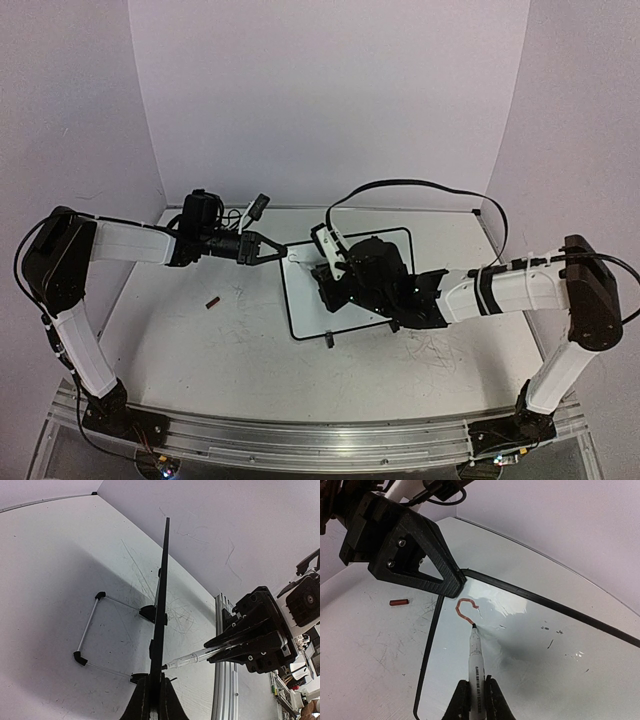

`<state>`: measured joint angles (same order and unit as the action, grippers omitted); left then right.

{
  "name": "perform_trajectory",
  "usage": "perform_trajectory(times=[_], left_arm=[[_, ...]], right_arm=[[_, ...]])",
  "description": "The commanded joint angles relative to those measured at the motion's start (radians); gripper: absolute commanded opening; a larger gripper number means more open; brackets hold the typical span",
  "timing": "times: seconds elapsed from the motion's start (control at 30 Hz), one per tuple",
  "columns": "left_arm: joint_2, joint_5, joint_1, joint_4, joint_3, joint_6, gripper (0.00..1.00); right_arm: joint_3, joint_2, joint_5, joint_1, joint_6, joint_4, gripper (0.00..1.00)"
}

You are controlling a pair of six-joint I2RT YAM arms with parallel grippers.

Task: Write a sentence on the whiteboard

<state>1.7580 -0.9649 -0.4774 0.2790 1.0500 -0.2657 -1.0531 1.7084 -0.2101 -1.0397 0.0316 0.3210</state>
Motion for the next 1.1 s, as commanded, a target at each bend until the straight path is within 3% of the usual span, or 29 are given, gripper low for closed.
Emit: perform_trajectory(times=[0.0,1.07], left_arm=[[-0.020,0.020,-0.009,0.003,0.006,0.006,0.00],[-0.023,0.017,-0.009,0.003,0.004,0.006,0.00]], right_arm=[[0.009,-0.018,0.007,0.004,0.018,-0.018,0.00],[-0.037,0.027,0.040,-0.011,0.020,-0.011,0.00]])
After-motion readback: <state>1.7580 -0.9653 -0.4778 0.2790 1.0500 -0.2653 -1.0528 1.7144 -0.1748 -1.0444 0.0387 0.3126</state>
